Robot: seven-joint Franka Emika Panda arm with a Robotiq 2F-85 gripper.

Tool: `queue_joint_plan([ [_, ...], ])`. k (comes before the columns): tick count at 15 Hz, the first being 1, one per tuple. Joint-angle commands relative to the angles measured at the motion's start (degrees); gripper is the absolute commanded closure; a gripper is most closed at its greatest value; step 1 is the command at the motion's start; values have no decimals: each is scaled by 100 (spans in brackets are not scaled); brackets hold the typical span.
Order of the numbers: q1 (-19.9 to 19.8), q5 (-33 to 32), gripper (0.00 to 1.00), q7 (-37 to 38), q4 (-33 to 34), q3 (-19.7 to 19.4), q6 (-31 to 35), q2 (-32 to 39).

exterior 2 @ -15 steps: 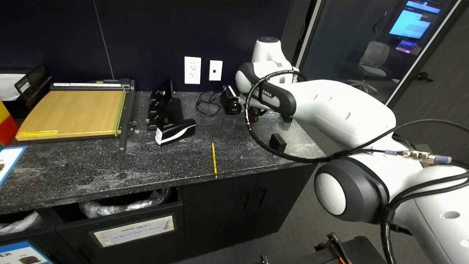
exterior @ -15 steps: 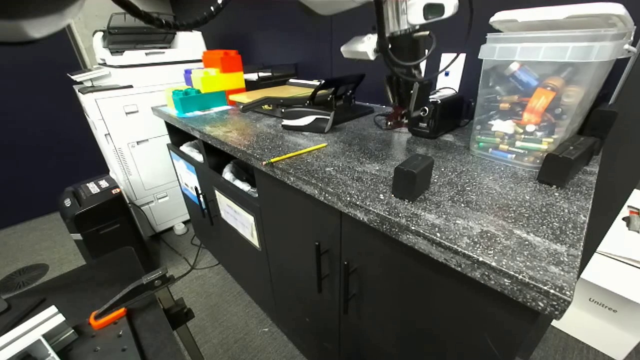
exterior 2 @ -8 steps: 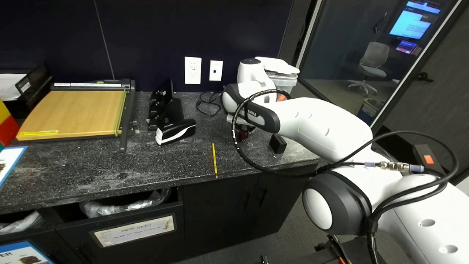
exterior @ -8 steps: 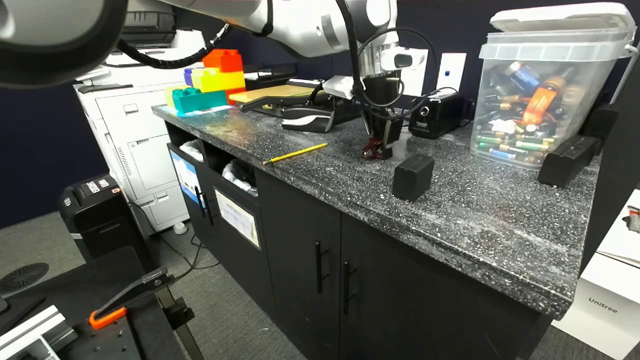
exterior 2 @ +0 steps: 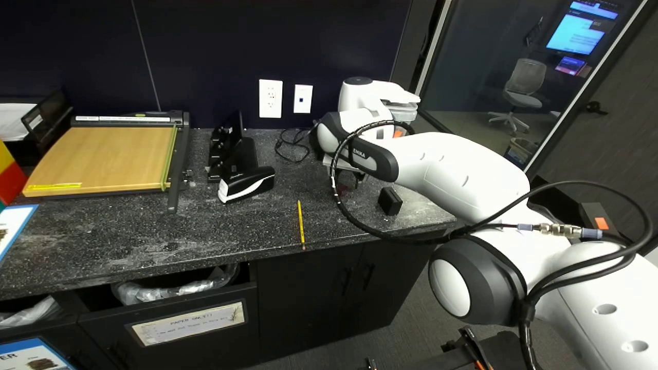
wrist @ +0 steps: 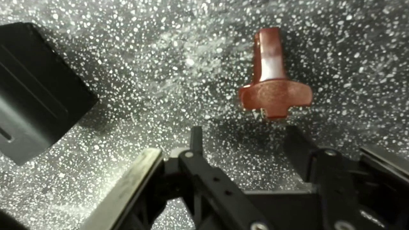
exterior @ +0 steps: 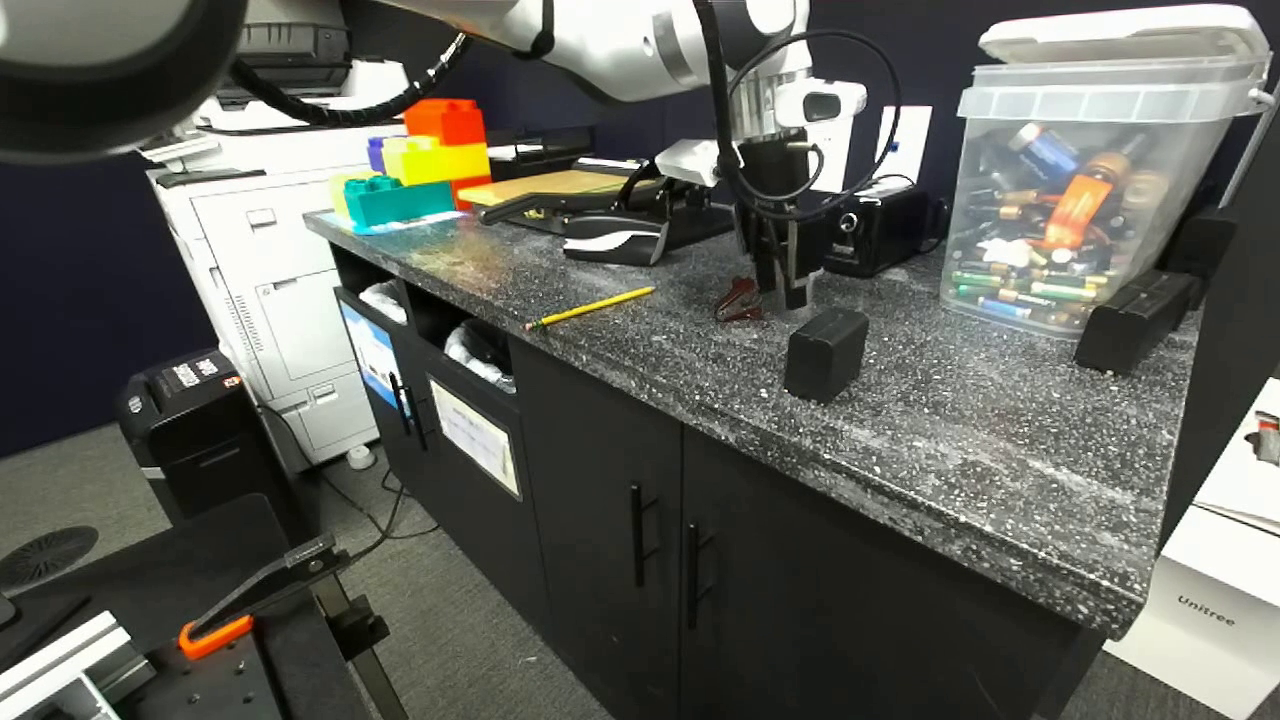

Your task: Move the brown item to the right

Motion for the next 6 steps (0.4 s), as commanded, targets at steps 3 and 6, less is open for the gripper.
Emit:
queue_joint_plan([
  [3,246,203,0,-273,-54,176,-1012,-762],
  [6,271,128,0,-174,6,82,-843,-664],
])
